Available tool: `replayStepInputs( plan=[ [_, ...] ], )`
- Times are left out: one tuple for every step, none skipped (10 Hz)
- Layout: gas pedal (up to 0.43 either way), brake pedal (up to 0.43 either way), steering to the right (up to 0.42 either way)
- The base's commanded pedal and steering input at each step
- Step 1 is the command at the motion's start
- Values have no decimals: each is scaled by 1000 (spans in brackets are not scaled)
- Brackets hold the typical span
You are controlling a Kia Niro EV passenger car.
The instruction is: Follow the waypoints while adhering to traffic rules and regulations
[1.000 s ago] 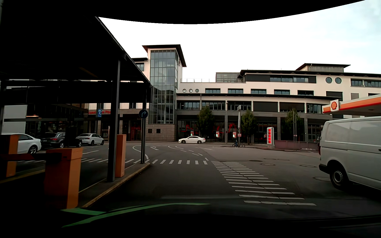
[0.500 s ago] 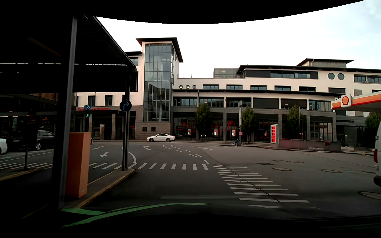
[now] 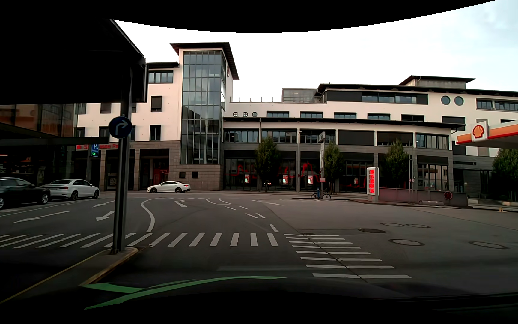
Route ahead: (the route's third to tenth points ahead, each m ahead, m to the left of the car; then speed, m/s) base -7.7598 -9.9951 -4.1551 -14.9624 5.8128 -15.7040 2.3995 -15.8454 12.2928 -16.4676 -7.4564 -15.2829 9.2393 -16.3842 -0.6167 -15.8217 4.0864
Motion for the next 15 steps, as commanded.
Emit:
replayStepInputs(
  plan=[
    [0,0,138],
    [0,0,152],
    [0,0,168],
    [0,0,180],
    [0,0,197],
    [0,0,213],
    [0,0,224],
    [0,0,233],
    [0,0,247],
    [0,43,255],
    [0,189,272],
    [0,244,287],
    [0,250,296],
    [0,256,302],
    [0,262,306]
  ],
)
